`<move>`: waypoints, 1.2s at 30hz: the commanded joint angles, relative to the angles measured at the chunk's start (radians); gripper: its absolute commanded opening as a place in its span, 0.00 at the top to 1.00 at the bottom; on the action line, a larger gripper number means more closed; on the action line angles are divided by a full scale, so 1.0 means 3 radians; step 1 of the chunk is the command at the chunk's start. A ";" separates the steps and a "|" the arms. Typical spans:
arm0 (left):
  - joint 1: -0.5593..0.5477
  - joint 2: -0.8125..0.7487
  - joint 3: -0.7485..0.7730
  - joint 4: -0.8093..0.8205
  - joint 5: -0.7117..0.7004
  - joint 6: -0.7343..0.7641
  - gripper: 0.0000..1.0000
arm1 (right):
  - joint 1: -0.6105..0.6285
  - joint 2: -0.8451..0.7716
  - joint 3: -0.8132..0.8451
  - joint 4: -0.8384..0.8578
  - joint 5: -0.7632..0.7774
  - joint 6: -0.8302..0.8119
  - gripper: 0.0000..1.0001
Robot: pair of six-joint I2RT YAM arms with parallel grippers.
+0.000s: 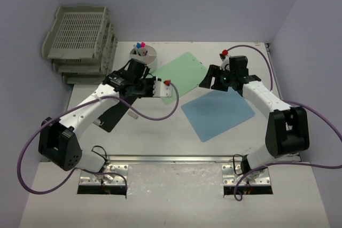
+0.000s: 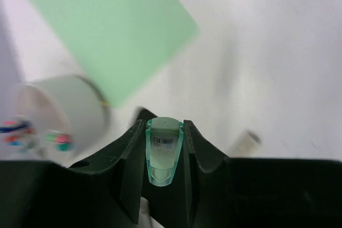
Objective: Organize the desk
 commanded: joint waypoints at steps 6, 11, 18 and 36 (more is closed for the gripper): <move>-0.0112 0.1002 0.0706 0.2911 -0.0947 -0.2366 1.00 | -0.0005 -0.0037 0.0140 0.0174 -0.0029 -0.0034 0.28; -0.0092 0.1512 0.0930 0.3522 -0.1543 -0.2519 1.00 | -0.0010 -0.0055 0.0063 0.0221 -0.0008 -0.0089 0.28; 0.0006 0.1974 0.1114 0.3869 -0.2225 -0.2366 1.00 | -0.0031 -0.0026 -0.0026 0.0313 -0.0042 -0.0095 0.27; 0.0159 0.2226 0.1186 0.3813 -0.2426 -0.2285 0.95 | -0.0084 0.0047 -0.0049 0.0371 -0.0111 -0.0034 0.27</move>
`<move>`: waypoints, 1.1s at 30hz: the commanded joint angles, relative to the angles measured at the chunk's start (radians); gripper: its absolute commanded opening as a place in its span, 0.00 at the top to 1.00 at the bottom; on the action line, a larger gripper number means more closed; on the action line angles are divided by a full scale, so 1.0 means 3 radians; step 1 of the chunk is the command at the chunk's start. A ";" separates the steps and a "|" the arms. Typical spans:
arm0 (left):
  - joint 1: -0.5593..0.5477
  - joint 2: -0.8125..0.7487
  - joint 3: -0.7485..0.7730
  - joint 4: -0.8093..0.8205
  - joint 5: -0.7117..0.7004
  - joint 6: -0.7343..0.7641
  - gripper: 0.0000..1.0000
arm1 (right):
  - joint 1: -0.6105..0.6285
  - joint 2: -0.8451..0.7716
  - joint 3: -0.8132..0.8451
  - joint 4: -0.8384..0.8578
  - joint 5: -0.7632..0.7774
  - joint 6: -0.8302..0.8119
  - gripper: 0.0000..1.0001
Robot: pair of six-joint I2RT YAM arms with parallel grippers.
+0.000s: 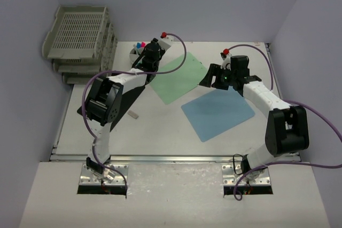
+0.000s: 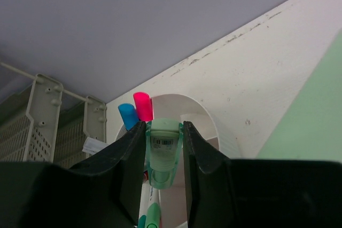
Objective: Organize the desk
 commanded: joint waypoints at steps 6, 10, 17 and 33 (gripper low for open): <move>0.0020 -0.0025 0.0082 -0.0005 0.0044 -0.0128 0.94 | -0.0034 0.0032 -0.0010 0.0157 -0.0030 0.0036 0.26; 0.0015 -0.0022 0.0060 -0.0036 0.0040 -0.0131 0.85 | -0.0035 0.0037 -0.0005 0.0152 -0.0024 0.0037 0.26; 0.0014 -0.0163 0.0071 -0.0317 0.0248 -0.0286 0.31 | -0.0039 0.0023 0.0005 0.0135 -0.0021 0.0052 0.25; 0.0057 -0.1402 -0.0093 -0.3736 0.2572 0.1570 0.31 | -0.0039 -0.0213 -0.0066 0.0030 -0.0022 -0.0123 0.01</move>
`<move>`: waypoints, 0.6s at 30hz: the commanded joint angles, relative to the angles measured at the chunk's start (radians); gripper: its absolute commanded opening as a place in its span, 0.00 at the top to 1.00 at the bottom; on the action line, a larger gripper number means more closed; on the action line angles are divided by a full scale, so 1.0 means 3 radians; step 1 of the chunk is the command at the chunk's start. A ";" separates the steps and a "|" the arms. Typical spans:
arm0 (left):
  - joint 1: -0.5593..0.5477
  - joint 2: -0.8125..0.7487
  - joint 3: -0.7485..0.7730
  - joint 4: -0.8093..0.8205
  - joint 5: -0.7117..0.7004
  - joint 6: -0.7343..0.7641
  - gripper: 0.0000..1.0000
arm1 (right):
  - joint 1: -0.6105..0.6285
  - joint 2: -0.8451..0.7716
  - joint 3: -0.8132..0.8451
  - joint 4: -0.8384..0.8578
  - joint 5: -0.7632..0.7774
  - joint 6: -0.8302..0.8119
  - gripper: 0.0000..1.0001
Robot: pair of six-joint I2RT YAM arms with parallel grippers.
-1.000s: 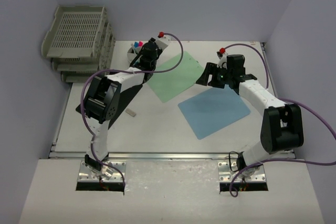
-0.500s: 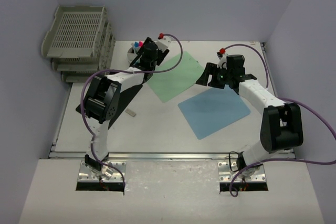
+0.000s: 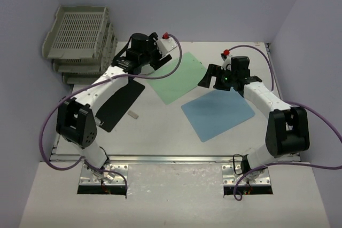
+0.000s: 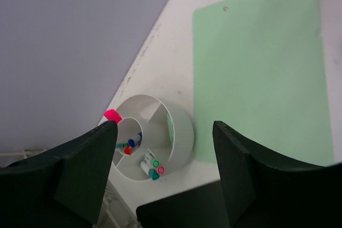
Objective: Organize the desk
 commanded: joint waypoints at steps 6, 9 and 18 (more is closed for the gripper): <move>-0.0041 0.0021 -0.0491 -0.2446 0.0293 0.1524 0.34 | -0.0024 -0.0179 -0.0051 0.0027 0.0014 -0.0131 0.01; -0.0092 0.0022 -0.0787 -0.2350 0.0043 0.1579 0.34 | -0.0024 -0.0167 -0.0049 0.0005 0.0016 -0.0141 0.01; -0.0103 0.0216 -0.0763 -0.2308 -0.0104 0.1897 0.34 | -0.0024 -0.0115 -0.0028 -0.0045 -0.0026 -0.0133 0.01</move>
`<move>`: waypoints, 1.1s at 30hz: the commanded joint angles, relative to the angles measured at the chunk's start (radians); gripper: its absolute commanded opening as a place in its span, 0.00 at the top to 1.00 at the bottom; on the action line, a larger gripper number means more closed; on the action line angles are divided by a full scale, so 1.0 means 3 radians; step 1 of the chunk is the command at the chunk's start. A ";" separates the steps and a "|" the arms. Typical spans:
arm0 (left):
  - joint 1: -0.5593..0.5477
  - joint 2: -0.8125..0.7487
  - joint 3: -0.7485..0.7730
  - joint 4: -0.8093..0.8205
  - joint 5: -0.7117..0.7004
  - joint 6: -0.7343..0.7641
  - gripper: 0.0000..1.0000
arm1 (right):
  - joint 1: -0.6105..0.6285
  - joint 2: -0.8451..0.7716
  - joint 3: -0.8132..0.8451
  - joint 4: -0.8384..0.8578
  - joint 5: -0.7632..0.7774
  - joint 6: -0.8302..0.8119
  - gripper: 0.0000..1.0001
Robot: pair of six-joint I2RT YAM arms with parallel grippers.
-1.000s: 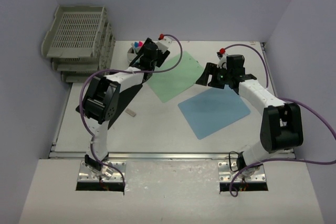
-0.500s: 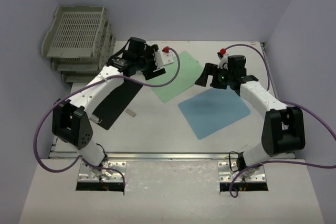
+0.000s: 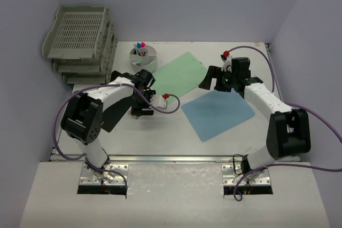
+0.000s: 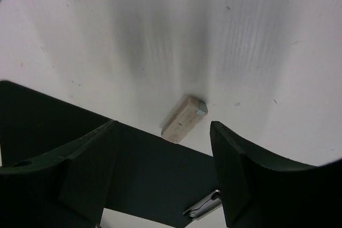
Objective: Organize the desk
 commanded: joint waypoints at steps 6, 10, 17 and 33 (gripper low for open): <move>-0.0073 0.0114 0.0001 0.0000 -0.0058 0.0360 0.34 | -0.0024 -0.0032 0.0024 0.0022 0.0013 -0.0080 0.01; -0.0122 0.0122 -0.0156 0.0081 -0.0165 0.0376 0.34 | -0.0024 0.0023 0.0069 0.0003 0.0009 -0.0081 0.01; -0.0155 0.0227 -0.0270 0.0189 -0.0241 0.0365 0.35 | -0.0019 0.0073 0.0101 -0.0011 -0.0009 -0.0051 0.01; -0.0201 0.0025 -0.0556 0.0730 -0.0499 0.0622 0.88 | -0.0024 0.0053 0.0092 -0.0048 0.0023 -0.0042 0.01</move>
